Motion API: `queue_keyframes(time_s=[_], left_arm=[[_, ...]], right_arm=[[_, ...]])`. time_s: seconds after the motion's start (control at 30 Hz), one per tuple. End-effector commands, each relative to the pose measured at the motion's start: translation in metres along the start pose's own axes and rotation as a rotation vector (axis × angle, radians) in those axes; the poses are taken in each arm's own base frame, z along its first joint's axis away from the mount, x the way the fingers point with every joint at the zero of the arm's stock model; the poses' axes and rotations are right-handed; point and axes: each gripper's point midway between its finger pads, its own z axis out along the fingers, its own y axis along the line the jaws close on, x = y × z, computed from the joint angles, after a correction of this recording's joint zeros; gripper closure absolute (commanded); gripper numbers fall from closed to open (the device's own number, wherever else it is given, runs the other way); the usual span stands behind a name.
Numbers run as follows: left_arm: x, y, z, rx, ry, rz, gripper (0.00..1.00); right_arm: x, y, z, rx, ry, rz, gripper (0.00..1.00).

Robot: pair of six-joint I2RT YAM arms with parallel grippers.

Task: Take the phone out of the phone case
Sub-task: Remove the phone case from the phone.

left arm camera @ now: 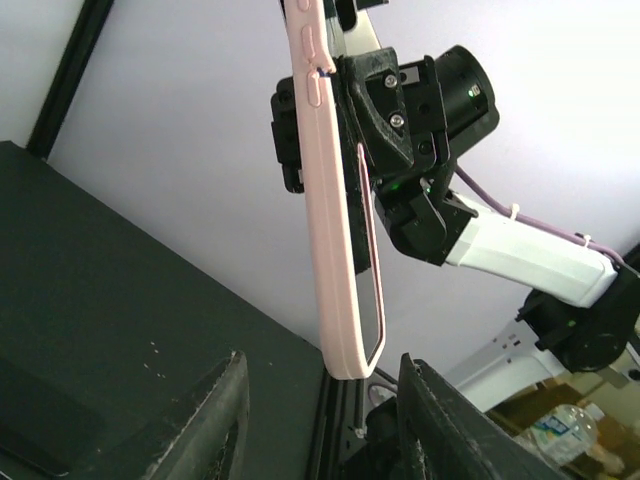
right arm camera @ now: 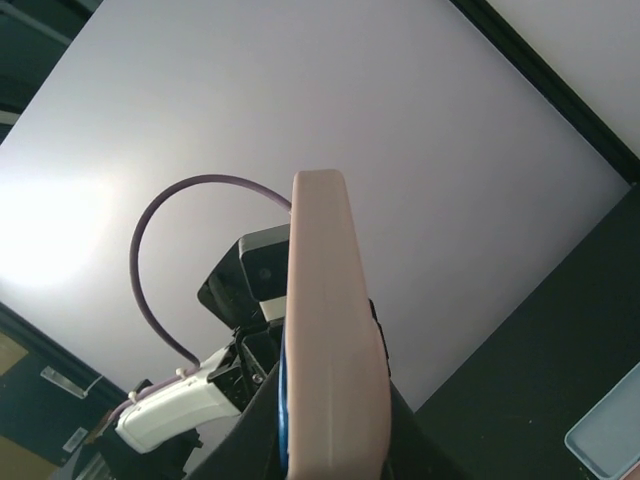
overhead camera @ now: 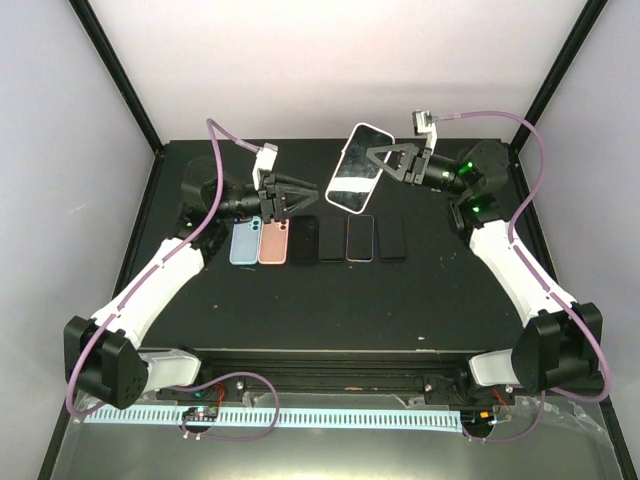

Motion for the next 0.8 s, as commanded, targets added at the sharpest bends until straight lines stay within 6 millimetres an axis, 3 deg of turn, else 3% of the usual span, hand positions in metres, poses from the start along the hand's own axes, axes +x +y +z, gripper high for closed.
queue_keyframes(time_s=[0.0, 0.37, 0.77], left_arm=[[0.007, -0.014, -0.002, 0.067, 0.044, 0.028, 0.58], [0.017, -0.028, 0.009, 0.128, 0.08, 0.035, 0.63], [0.022, -0.027, 0.02, 0.119, 0.101, 0.024, 0.63]], right_arm=[[0.001, 0.027, -0.006, -0.05, -0.002, -0.067, 0.97], [0.006, 0.034, -0.008, -0.075, 0.017, -0.077, 0.99], [0.009, 0.036, -0.009, -0.09, 0.032, -0.078, 0.99]])
